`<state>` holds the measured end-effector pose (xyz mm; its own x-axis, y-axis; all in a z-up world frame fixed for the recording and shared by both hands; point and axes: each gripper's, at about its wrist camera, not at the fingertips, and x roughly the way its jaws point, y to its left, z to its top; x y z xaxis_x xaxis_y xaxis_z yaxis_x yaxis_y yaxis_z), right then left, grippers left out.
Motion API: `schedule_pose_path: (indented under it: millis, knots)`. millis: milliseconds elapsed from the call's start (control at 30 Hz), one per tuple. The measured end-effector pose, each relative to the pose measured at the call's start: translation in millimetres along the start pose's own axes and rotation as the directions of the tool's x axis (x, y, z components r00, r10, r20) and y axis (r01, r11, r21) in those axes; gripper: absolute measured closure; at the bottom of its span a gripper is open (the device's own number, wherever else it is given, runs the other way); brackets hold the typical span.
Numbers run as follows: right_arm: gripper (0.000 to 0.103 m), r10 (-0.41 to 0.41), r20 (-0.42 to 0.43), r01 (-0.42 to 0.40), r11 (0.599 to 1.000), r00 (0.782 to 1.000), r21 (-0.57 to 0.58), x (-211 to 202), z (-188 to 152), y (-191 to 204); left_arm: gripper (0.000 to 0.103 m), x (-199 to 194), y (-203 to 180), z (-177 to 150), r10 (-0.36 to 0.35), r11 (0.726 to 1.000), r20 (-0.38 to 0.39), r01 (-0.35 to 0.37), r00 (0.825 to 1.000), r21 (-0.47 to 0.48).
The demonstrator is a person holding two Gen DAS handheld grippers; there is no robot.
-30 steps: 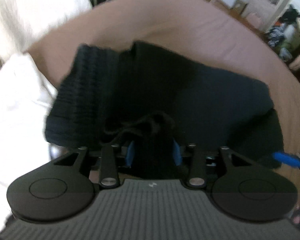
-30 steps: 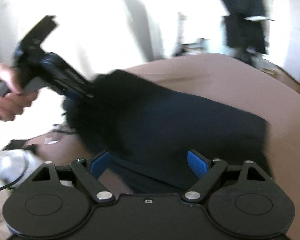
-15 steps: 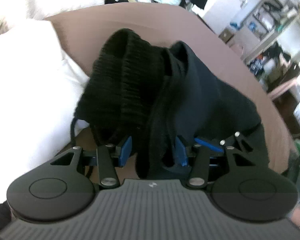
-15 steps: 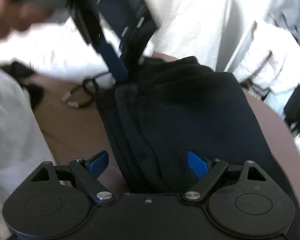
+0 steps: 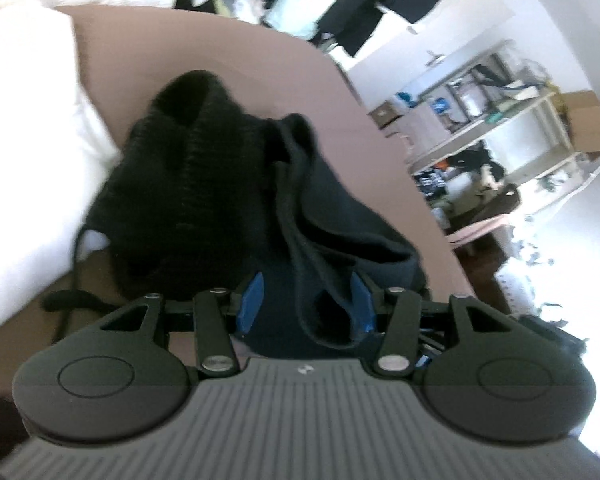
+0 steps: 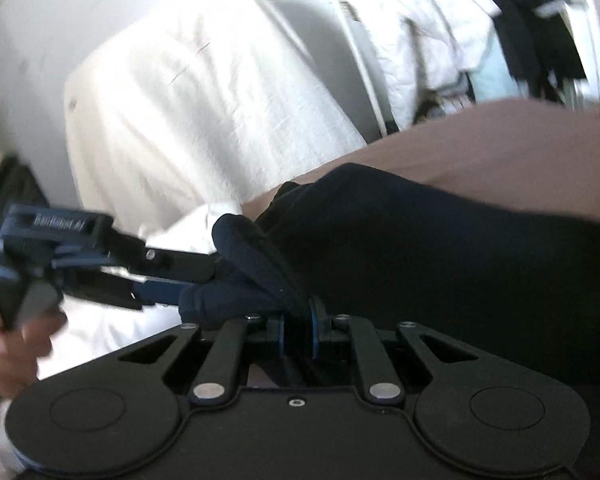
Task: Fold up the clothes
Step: 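Grasp the folded sweatpants bundle with the left tool while the right tool tucks the edge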
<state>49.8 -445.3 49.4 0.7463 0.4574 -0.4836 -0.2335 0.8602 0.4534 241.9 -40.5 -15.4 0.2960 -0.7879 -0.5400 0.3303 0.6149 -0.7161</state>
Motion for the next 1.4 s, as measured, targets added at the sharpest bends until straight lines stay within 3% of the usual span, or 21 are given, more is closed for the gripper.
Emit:
schedule_pose_path:
  millis: [133,367,467,500,533,600,667,733,767,800,867,967,1033,1100,1133,1233,1300,1400]
  knots:
    - [0.088,0.061,0.007,-0.061,0.990,0.998,0.130,-14,-9,-14,0.039,11,-6,-8,-0.058,0.998,0.002,0.058,0.998,-0.027]
    - [0.088,0.072,-0.009,-0.071,0.994,0.997,0.083,-30,-26,-7,0.023,45,-11,-22,-0.116,0.986,-0.025,0.112,0.993,-0.125]
    - [0.088,0.085,-0.014,-0.084,0.995,0.996,0.061,-36,-33,3,0.022,62,-23,-25,-0.027,0.998,-0.025,0.025,0.999,-0.063]
    - [0.088,0.090,-0.016,-0.089,0.995,0.996,0.038,-40,-35,6,0.031,67,-27,-25,0.037,0.998,0.000,-0.037,0.999,-0.046]
    - [0.088,0.083,-0.024,-0.083,0.997,0.996,-0.002,-43,-37,12,0.058,73,-29,-23,0.103,0.994,0.015,-0.102,0.995,-0.027]
    - [0.088,0.063,-0.043,-0.066,0.994,0.997,-0.089,-47,-41,24,0.087,90,-40,-15,0.203,0.977,-0.001,-0.202,0.979,0.072]
    - [0.082,0.016,-0.048,-0.025,0.981,0.999,-0.194,-55,-47,35,0.092,99,-61,-11,0.299,0.930,0.047,-0.303,0.953,0.207]
    - [0.062,-0.067,-0.027,0.054,0.945,0.997,-0.323,-68,-55,43,0.093,100,-92,-11,0.325,0.866,0.140,-0.353,0.935,0.355]
    - [0.041,-0.127,0.003,0.118,0.911,0.992,-0.394,-83,-63,43,0.093,100,-108,-11,0.331,0.823,0.187,-0.380,0.925,0.423]
    - [0.026,-0.193,0.025,0.186,0.894,0.981,-0.408,-94,-70,33,0.093,98,-122,-9,0.321,0.793,0.229,-0.393,0.919,0.466]
    - [0.015,-0.323,0.061,0.319,0.856,0.944,-0.407,-116,-84,8,0.093,82,-146,0,0.259,0.794,0.301,-0.379,0.918,0.475]
    - [0.016,-0.505,0.116,0.506,0.766,0.855,-0.396,-147,-106,-29,0.093,56,-164,4,0.220,0.739,0.435,-0.440,0.873,0.510]
    - [0.016,-0.614,0.150,0.618,0.686,0.775,-0.383,-168,-120,-54,0.092,64,-143,6,0.281,0.740,0.408,-0.467,0.868,0.484]
    - [0.017,-0.698,0.105,0.693,0.660,0.709,-0.291,-181,-125,-90,0.086,79,-115,6,0.351,0.749,0.352,-0.486,0.868,0.451]
    - [0.018,-0.687,0.073,0.684,0.696,0.723,-0.218,-189,-127,-106,0.078,86,-100,6,0.384,0.752,0.321,-0.495,0.865,0.435]
    - [0.026,-0.608,0.036,0.609,0.793,0.793,-0.013,-210,-132,-137,0.074,108,-58,6,0.477,0.757,0.225,-0.527,0.850,0.387]
    - [0.026,-0.584,0.063,0.581,0.812,0.809,0.059,-216,-139,-145,0.073,120,-36,6,0.524,0.752,0.171,-0.547,0.834,0.367]
    - [0.026,-0.537,0.104,0.529,0.843,0.837,0.100,-210,-147,-153,0.069,118,-42,12,0.533,0.739,0.185,-0.561,0.826,0.372]
